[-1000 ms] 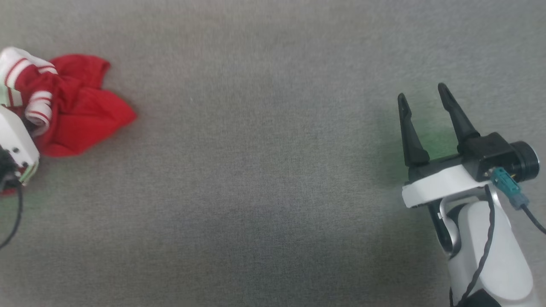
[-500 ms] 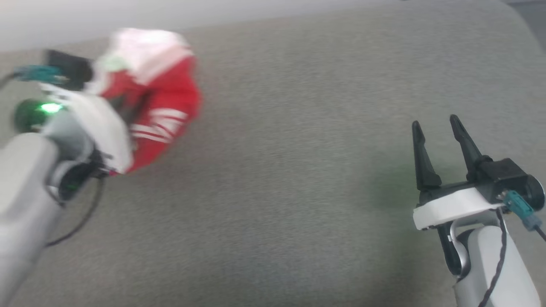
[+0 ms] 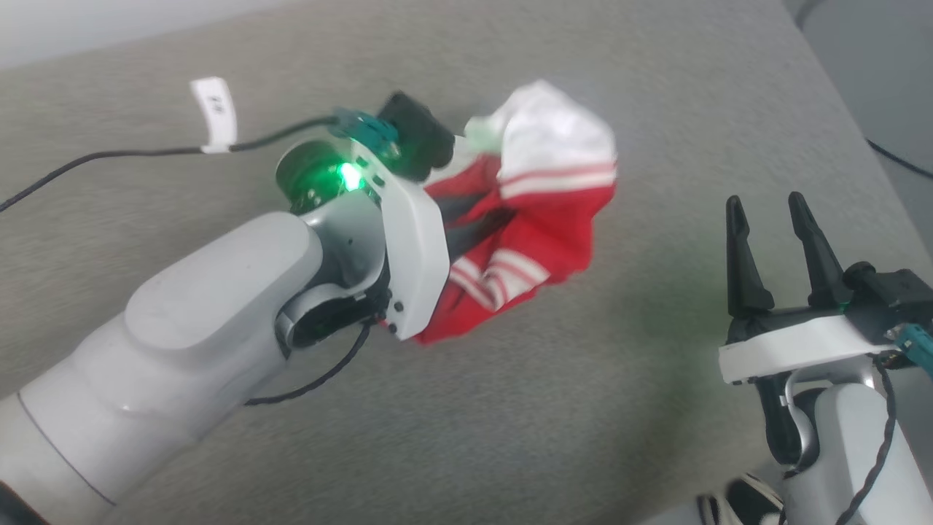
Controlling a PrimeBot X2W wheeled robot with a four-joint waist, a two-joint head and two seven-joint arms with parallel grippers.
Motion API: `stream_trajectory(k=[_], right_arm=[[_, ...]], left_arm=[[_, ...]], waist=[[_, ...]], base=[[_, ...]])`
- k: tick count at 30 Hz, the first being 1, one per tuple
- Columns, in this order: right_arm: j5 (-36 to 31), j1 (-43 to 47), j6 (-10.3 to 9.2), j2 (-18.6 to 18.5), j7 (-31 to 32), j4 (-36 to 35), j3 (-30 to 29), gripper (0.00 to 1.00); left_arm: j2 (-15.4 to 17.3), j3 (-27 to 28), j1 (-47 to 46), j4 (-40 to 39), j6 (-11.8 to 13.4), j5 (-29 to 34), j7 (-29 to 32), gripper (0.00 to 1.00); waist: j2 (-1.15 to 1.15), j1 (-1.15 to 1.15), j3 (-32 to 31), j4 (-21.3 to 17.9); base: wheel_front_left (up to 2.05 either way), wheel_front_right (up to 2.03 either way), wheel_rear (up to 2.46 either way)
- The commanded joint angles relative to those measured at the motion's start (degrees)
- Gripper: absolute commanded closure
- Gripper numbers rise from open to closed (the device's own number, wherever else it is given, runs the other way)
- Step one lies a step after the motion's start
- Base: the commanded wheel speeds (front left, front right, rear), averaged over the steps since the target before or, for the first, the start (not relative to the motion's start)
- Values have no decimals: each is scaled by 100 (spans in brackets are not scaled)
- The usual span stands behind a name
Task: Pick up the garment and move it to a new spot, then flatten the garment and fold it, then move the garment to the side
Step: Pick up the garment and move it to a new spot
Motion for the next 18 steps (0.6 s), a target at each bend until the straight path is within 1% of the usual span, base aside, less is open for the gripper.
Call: stream_trajectory(k=[1,3,5,9,13,14,15,16,18], right_arm=[[104,-77,1,12,-7,-6,22,0],[238,-87,1,11,-7,1,26,0],[348,-99,1,14,-7,14,56,0],[562,-97,1,13,-7,29,118,0],[719,-97,1,12,-8,36,161,0],[739,-104,1,12,-8,38,172,0],[768,-113,1,11,-8,35,183,0],[781,-120,1,11,-8,37,189,0],[799,-138,1,10,-8,50,183,0]], left_arm=[[73,-247,-112,115,-8,-93,79,100],[158,-531,-219,273,-8,-334,199,100],[357,-790,-364,474,-8,-340,337,100],[572,-1052,-427,795,-7,-569,689,100],[795,-1189,-337,1056,22,-366,1351,100],[824,-1217,-280,1106,26,-328,1474,97],[842,-1240,-215,1142,28,-224,1619,91],[859,-1265,-138,1139,33,-49,1775,77],[905,-1300,-15,1114,33,182,1948,59]], waist=[[1,0,283,-371],[1,0,373,-514],[1,0,458,-646],[1,0,611,-844],[1,0,768,-961],[1,0,796,-981],[1,0,818,-998],[1,0,833,-1010],[1,0,844,-1013]], base=[[0,0,0],[0,0,0],[0,0,0],[0,0,0],[0,0,0],[0,0,0],[0,0,0],[0,0,0],[0,0,0]])
